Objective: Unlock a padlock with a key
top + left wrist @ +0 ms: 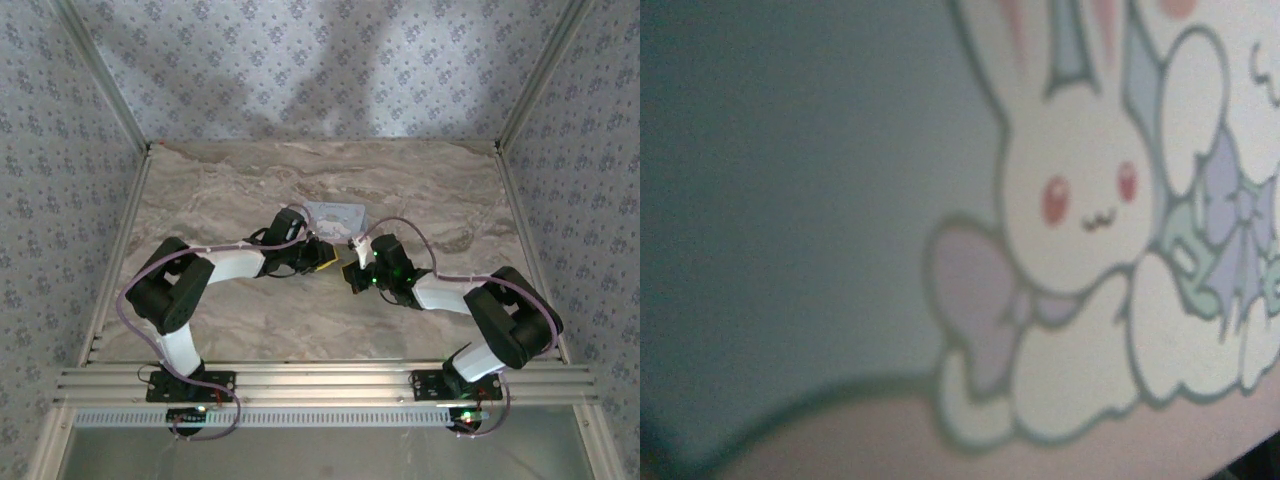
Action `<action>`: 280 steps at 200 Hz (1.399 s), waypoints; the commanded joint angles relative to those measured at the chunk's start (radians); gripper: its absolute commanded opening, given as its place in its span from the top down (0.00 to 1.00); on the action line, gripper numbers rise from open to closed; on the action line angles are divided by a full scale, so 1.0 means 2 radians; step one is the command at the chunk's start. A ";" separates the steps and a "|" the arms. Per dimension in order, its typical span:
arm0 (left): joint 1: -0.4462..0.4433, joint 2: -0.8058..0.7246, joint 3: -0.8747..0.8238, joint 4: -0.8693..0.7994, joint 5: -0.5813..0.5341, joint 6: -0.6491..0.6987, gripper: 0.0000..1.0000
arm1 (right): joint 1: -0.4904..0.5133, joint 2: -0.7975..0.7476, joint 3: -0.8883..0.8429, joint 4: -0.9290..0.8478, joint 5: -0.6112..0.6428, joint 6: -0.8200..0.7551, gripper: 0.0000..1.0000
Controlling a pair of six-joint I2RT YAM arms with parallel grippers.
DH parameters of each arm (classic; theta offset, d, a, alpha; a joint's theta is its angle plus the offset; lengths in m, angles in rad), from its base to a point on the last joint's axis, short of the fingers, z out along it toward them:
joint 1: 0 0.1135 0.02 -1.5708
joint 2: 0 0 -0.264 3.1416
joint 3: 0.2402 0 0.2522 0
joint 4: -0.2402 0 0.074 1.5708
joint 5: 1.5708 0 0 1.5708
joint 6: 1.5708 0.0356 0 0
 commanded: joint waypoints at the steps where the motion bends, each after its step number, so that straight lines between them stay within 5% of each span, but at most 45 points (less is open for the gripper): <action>1: -0.006 -0.011 0.012 0.005 0.008 -0.005 0.83 | -0.003 0.007 -0.003 0.007 0.007 0.006 1.00; 280: -0.007 -0.011 0.008 0.005 0.003 -0.004 0.83 | -0.004 0.013 0.011 0.015 -0.011 0.011 1.00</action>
